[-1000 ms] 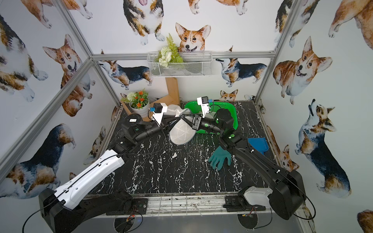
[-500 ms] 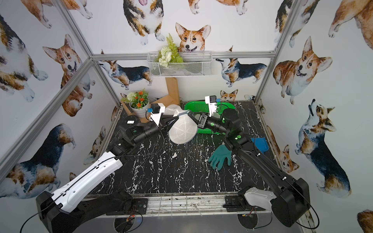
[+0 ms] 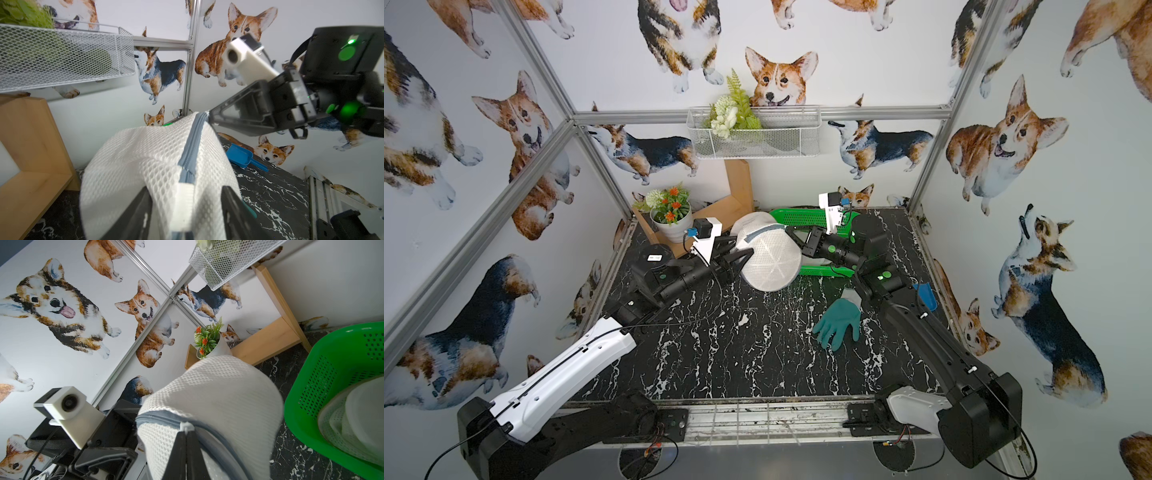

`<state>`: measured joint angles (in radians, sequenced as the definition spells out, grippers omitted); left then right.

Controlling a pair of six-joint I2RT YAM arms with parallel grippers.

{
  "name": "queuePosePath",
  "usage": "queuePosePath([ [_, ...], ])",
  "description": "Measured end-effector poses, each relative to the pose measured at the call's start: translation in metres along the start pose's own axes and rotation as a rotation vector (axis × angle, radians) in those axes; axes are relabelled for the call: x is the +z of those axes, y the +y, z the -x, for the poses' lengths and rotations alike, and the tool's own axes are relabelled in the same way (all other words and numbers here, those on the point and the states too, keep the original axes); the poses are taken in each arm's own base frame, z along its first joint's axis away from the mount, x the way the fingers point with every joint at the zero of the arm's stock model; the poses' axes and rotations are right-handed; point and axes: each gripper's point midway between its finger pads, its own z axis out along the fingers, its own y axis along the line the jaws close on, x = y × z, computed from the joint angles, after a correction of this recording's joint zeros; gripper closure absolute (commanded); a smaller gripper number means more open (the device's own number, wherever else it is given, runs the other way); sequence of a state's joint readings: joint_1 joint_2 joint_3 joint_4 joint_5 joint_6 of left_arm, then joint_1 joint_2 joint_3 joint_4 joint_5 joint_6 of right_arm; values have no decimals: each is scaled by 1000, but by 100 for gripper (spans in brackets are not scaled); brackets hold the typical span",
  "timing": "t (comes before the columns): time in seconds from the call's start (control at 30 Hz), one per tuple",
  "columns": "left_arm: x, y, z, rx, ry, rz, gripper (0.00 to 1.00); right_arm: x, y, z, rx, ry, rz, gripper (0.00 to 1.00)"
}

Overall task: Turn the laundry bag inside out
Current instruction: Zip the zipper on the laundry bag.

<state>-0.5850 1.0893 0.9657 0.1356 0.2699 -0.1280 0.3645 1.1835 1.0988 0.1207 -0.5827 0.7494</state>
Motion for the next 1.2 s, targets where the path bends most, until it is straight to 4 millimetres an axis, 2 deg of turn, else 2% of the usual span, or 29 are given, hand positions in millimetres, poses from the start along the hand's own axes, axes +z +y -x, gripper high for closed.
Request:
queuePosePath([
  [0.13, -4, 13, -12, 16, 67, 78, 7, 1, 2, -2, -19, 19, 9, 100],
  [0.27, -9, 19, -15, 65, 120, 125, 10, 2, -4, -7, -25, 44, -13, 100],
  [0.37, -9, 16, -12, 114, 141, 112, 18, 3, -8, -11, -38, 66, -28, 100],
  [0.53, 6, -6, 3, 171, 141, -8, 34, 9, -11, -17, -62, 109, -41, 100],
  [0.7, 22, -24, 16, 188, 130, -95, 49, 20, -2, -28, -76, 155, -4, 100],
  [0.87, 31, -27, 14, 199, 147, -119, 60, 26, 8, -39, -78, 189, 36, 100],
  [1.07, 38, -26, 2, 205, 201, -129, 67, 27, 14, -36, -92, 175, 62, 100],
  [1.2, 38, -25, -1, 206, 211, -127, 85, 26, 16, -35, -91, 175, 68, 100],
])
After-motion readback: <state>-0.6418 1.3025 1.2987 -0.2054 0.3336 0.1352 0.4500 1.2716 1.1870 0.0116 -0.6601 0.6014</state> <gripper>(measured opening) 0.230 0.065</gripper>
